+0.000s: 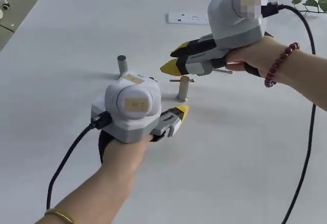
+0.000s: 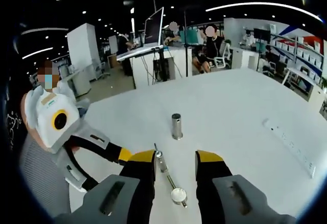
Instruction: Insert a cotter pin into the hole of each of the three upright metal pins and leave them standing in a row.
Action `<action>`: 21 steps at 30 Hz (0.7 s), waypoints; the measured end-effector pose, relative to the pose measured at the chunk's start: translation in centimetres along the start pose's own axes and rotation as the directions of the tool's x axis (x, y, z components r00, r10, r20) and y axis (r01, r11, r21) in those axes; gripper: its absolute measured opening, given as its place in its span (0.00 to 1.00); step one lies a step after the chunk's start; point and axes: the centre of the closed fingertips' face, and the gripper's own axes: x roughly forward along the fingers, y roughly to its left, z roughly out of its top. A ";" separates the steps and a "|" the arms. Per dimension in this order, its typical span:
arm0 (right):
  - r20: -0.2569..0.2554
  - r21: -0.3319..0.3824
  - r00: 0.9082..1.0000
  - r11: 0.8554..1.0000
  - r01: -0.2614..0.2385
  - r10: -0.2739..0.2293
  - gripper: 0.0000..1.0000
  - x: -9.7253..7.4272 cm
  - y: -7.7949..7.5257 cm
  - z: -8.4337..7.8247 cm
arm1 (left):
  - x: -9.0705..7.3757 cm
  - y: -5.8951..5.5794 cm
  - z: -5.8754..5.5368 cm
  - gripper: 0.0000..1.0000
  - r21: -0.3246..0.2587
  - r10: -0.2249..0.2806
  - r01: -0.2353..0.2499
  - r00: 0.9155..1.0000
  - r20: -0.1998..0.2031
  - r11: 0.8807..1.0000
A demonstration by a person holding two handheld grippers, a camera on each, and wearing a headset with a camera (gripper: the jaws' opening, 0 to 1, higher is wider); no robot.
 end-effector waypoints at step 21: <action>0.016 0.046 1.000 0.999 0.023 -0.023 0.23 5.9 -0.6 2.0 | -3.4 1.5 0.9 0.70 0.012 -0.035 0.034 0.999 0.028 0.999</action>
